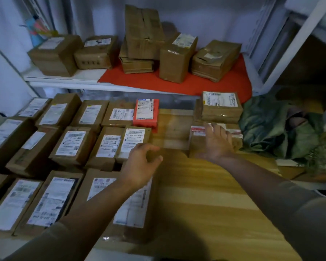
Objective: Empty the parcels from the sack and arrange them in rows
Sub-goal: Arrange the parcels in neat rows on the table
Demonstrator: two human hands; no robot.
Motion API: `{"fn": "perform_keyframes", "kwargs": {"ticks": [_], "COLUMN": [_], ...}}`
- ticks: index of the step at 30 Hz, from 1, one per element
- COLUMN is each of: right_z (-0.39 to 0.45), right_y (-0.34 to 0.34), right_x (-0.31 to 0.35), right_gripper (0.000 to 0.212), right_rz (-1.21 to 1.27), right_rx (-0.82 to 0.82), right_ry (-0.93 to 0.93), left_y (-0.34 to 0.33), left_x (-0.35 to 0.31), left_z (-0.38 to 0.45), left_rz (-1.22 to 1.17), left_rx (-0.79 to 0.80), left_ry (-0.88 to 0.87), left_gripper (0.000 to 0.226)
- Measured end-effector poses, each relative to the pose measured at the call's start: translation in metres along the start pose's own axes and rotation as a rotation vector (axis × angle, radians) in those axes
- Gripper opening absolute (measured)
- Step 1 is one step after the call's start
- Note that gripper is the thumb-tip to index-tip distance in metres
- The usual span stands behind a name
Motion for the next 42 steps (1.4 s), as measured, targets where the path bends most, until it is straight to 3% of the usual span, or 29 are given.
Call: {"fn": "perform_keyframes", "kwargs": {"ticks": [6, 13, 18, 21, 23, 27, 34, 37, 42], "right_z": [0.049, 0.056, 0.041, 0.027, 0.019, 0.008, -0.028, -0.019, 0.018], "right_y": [-0.007, -0.01, 0.005, 0.021, 0.029, 0.026, -0.008, -0.033, -0.062], "right_x": [-0.032, -0.028, 0.009, 0.036, 0.048, 0.041, 0.075, 0.073, 0.06], "right_gripper": [0.137, 0.126, 0.109, 0.086, 0.067, 0.044, 0.05, 0.056, 0.055], "right_rz": [-0.269, -0.331, 0.33, 0.796, 1.006, 1.38, 1.727, 1.632, 1.46], "right_rx": [0.166, 0.133, 0.258, 0.306, 0.321, 0.381, 0.851, 0.818, 0.687], "right_ry": [0.126, 0.249, 0.076, 0.01, -0.004, -0.127, -0.147, -0.199, -0.436], "left_y": [-0.033, -0.05, -0.061, -0.063, -0.052, -0.026, -0.012, -0.006, 0.011], "left_x": [-0.015, -0.016, -0.019, -0.023, -0.019, -0.025, -0.022, -0.012, -0.001], "left_z": [0.027, 0.044, 0.046, 0.047, 0.049, 0.044, 0.042, 0.04, 0.052], "left_rz": [-0.005, -0.134, -0.531, -0.592, -0.661, -0.819, -0.806, -0.662, -0.255], "left_rx": [0.057, 0.044, 0.053, 0.086, 0.055, 0.121, 0.225, 0.208, 0.072], "left_ry": [0.084, 0.197, 0.355, 0.375, 0.386, 0.414, 0.321, 0.363, 0.22], "left_gripper": [0.031, 0.041, 0.065, 0.124, 0.134, 0.113, 0.042, 0.032, 0.008]}}
Point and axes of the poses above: each hand's wrist, its own z-axis towards the middle knuckle, its own y-axis out of the back of the hand, x = y × z, the point moved 8 cm from there along z, towards the middle knuckle, and after that the axes turned 2 degrees about -y, right-handed, at the moved point
